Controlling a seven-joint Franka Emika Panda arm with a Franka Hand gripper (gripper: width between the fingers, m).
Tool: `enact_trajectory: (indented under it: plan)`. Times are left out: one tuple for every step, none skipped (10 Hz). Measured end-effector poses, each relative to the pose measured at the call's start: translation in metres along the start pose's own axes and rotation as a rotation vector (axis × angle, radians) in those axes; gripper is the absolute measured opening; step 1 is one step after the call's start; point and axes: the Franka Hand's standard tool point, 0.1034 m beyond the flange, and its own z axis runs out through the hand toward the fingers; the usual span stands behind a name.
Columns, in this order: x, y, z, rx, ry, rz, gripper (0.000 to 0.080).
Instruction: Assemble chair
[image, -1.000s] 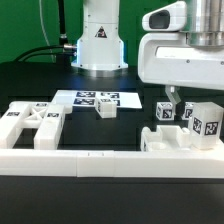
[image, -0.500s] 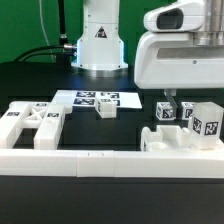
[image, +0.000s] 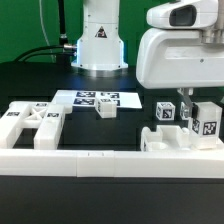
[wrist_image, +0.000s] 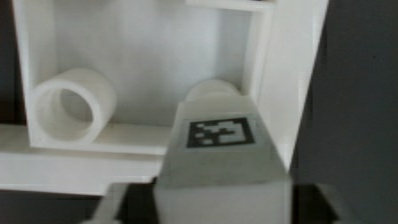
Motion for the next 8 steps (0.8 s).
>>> enact_trajectory:
  plan:
    - [0.0000, 0.0002, 0.0001, 0.000, 0.000, 0.000, 0.0286]
    - [-0.0001, -0.0001, 0.0001, 0.001, 0.000, 0.012, 0.0287]
    - [-0.0002, -0.0008, 0.0003, 0.003, -0.001, 0.129, 0.0287]
    - [0.0005, -0.0016, 0.0009, 0.012, 0.009, 0.249, 0.0287]
    - [0.0005, -0.0016, 0.0009, 0.015, 0.020, 0.381, 0.0287]
    - [-0.0005, -0.0025, 0.0011, 0.016, 0.029, 0.529, 0.0287]
    - [-0.0020, -0.0046, 0.0008, 0.009, 0.039, 0.659, 0.0287]
    - [-0.0017, -0.0043, 0.0008, 0.011, 0.039, 0.711, 0.0287]
